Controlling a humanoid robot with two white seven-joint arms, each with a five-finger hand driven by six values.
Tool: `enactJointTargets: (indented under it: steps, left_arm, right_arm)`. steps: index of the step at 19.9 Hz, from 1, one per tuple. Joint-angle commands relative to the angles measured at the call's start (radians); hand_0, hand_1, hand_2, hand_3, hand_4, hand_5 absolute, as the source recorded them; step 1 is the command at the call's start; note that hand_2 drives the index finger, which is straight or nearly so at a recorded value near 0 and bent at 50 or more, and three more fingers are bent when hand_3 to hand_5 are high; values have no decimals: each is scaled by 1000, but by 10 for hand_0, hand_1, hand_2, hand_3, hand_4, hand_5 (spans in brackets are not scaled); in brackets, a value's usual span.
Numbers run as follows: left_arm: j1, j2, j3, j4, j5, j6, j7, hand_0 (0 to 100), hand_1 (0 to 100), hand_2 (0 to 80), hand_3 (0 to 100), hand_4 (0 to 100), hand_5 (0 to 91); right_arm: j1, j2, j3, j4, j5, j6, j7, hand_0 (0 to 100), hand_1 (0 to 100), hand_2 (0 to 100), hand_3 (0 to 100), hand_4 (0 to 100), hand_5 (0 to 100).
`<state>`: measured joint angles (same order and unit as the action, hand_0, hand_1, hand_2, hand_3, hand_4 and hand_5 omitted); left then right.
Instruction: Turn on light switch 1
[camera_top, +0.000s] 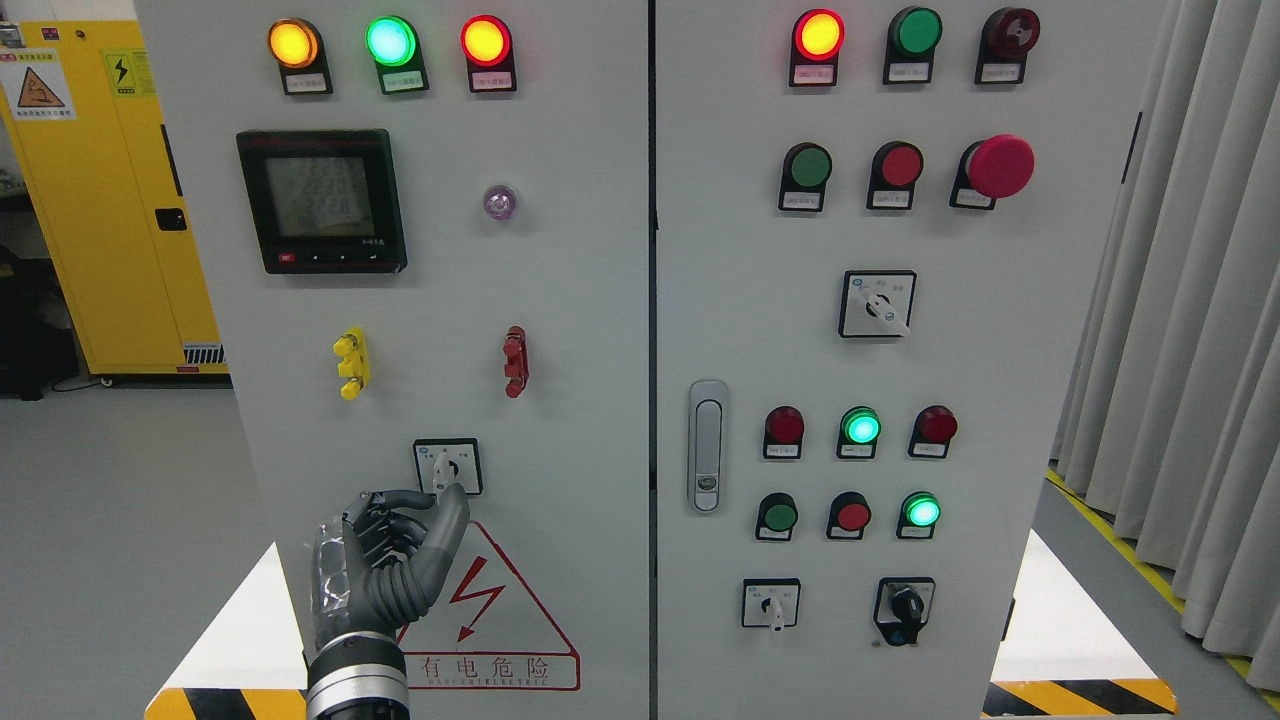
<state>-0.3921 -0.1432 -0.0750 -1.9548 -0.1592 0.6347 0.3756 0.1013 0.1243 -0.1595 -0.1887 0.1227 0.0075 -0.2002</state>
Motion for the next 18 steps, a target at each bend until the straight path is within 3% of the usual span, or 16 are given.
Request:
enactJointTargets:
  steps: [1,18]
  left_arm:
    - [-8,-4,0,10,-8,10,0,249,722,573,863,880,874]
    - [-25,-6,-2,13,-9,20,0,271,716,580,900,883,876]
  right_arm:
    - [0,0,0,0,0,0,-1,0,500,40,0,0,0]
    - [0,0,0,0,0,0,1,0,500,40,0,0,0]
